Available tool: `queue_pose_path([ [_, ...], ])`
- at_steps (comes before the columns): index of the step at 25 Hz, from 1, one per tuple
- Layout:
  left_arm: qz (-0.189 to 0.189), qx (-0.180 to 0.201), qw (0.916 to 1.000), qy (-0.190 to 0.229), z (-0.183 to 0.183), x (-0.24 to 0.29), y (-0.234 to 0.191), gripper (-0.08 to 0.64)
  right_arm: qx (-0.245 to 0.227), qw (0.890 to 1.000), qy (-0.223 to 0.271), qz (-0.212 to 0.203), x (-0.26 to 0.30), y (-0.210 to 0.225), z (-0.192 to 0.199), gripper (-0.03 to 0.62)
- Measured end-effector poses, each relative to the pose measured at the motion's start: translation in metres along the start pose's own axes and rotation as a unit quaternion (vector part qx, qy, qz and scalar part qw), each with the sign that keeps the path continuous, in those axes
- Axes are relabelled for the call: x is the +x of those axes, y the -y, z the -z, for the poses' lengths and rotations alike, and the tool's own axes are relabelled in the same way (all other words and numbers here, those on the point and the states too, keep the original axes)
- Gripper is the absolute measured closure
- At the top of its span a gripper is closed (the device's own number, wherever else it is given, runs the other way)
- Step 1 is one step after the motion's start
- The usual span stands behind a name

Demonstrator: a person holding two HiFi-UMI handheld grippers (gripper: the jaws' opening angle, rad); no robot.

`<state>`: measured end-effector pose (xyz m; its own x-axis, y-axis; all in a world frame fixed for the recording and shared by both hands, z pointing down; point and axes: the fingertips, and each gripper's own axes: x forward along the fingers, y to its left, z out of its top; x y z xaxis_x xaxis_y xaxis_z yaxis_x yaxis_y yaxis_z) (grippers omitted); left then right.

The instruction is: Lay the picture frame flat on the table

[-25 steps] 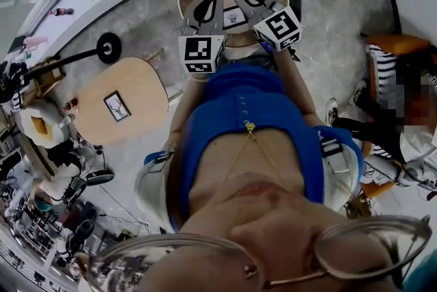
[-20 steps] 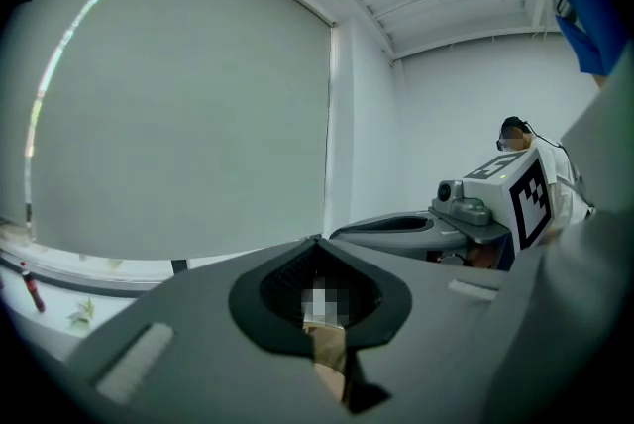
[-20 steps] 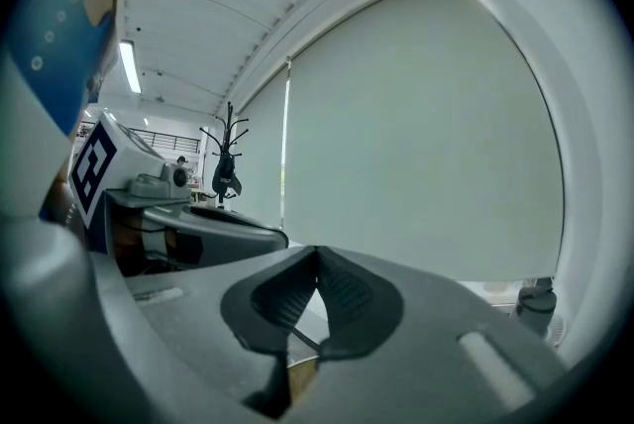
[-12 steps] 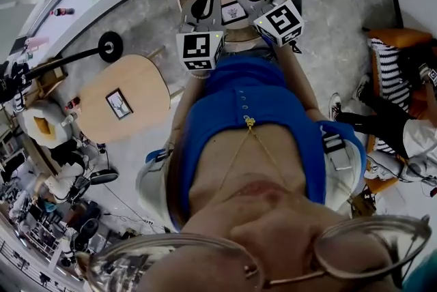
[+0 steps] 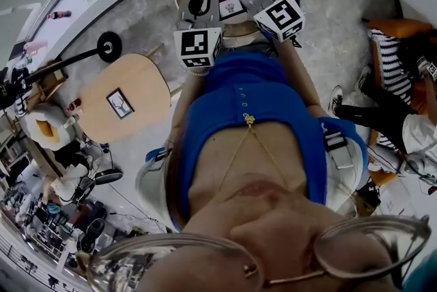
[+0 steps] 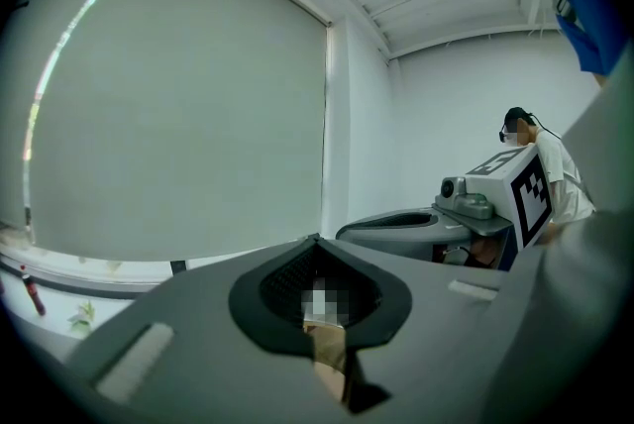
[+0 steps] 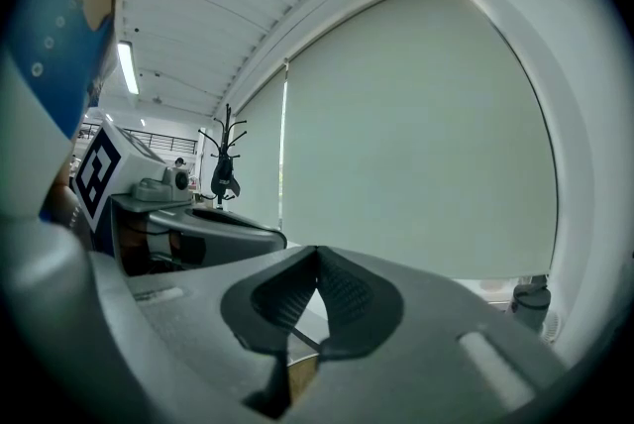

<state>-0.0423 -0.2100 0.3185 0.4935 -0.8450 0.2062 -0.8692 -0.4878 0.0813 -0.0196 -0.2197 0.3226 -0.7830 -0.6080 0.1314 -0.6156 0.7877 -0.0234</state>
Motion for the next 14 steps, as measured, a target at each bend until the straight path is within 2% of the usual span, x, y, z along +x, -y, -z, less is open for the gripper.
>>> queue_pose_path([
  [7, 0.002, 0.002, 1.0000, -0.001, -0.003, -0.009, 0.017, 0.564, -0.001, 1.000, 0.001, 0.002, -0.019, -0.003, -0.004, 0.592],
  [14, -0.001, -0.002, 1.0000, -0.005, 0.011, 0.008, -0.011, 0.565, 0.002, 1.000, -0.002, -0.003, 0.013, 0.008, 0.011, 0.592],
])
